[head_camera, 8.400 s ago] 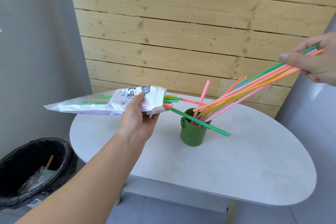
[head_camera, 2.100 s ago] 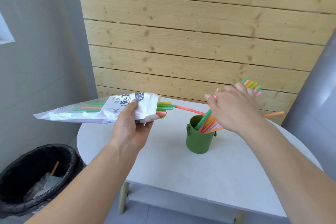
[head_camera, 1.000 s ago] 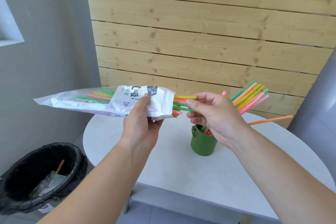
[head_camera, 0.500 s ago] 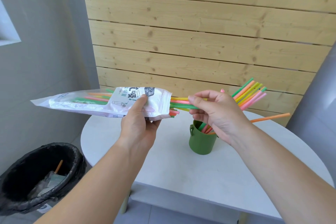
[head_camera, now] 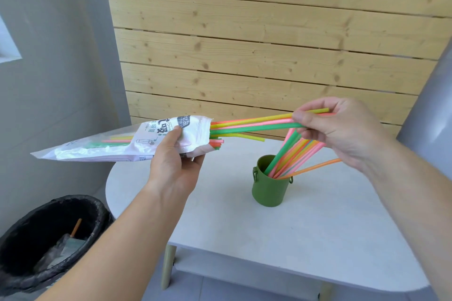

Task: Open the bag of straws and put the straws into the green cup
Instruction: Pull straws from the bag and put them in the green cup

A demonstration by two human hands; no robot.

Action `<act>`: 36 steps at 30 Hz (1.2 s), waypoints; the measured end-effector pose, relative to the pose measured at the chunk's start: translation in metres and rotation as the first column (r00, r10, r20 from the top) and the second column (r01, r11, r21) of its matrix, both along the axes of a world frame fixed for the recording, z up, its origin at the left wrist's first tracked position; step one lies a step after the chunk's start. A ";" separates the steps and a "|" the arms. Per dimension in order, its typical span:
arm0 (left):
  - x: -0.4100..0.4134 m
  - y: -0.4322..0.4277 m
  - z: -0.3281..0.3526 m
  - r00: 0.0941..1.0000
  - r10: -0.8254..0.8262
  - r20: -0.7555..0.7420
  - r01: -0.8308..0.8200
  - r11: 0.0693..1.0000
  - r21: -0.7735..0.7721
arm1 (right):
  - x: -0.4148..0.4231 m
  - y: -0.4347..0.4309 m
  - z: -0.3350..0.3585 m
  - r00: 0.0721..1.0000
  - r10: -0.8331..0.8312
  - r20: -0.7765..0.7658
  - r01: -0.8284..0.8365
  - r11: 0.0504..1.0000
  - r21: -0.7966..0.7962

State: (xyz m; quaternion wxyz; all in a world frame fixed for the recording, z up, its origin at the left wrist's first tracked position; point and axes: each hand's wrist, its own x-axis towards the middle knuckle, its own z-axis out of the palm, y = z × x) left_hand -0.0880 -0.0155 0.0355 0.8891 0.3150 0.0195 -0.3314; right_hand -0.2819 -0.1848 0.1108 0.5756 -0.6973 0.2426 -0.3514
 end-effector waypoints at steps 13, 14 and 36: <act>0.000 -0.010 -0.011 0.998 0.014 -0.058 -0.011 0.999 0.046 | -0.065 -0.059 0.053 0.972 -0.103 -0.211 0.070 0.985 -0.156; -0.001 -0.011 -0.013 0.998 0.014 -0.058 -0.011 0.999 0.048 | -0.071 -0.061 0.057 0.964 -0.119 -0.238 0.076 0.981 -0.181; -0.004 -0.015 -0.018 1.000 -0.006 -0.018 0.007 0.998 0.058 | -0.060 -0.053 0.075 0.738 -0.292 -0.608 -0.174 0.789 -0.589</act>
